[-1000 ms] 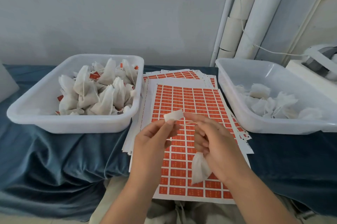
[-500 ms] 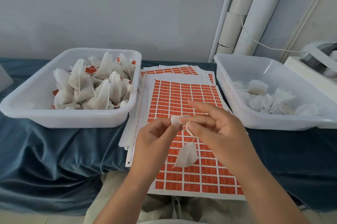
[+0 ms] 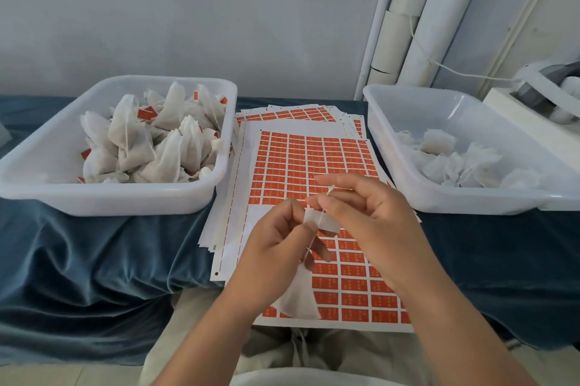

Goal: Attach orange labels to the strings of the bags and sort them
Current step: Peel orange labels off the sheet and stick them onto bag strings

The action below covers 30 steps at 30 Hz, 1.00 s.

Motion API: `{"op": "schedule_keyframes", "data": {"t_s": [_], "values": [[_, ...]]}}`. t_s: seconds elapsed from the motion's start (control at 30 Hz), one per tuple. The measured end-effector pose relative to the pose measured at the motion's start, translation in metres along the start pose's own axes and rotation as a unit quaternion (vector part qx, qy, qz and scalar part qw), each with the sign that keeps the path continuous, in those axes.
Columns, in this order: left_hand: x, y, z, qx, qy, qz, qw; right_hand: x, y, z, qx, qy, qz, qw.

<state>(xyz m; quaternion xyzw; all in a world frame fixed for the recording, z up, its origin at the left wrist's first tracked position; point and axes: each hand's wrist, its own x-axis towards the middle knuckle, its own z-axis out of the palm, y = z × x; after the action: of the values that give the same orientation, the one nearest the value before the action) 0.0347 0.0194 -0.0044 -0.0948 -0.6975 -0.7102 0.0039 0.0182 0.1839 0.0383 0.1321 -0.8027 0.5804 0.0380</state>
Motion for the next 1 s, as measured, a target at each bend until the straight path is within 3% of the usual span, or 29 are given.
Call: {"op": "schedule_keyframes", "data": {"t_s": [0.4,0.5,0.67,0.77,1.0], "values": [[-0.003,0.006,0.001,0.063,0.035,0.026,0.997,0.001,0.004,0.003,-0.05,-0.001,-0.011,0.999],[-0.004,0.008,-0.002,0.026,0.039,0.021,0.999,0.001,0.003,0.006,-0.026,0.009,-0.016,0.999],[0.003,0.017,-0.008,-0.11,0.047,-0.116,0.986,-0.002,0.0,0.007,0.007,0.025,-0.034,0.999],[0.006,0.015,-0.013,-0.132,0.002,-0.198,0.971,-0.003,0.0,0.009,0.017,0.023,-0.044,0.999],[0.006,0.01,-0.022,-0.204,-0.071,-0.254,0.943,-0.001,0.005,0.011,0.018,0.019,-0.041,0.999]]}}
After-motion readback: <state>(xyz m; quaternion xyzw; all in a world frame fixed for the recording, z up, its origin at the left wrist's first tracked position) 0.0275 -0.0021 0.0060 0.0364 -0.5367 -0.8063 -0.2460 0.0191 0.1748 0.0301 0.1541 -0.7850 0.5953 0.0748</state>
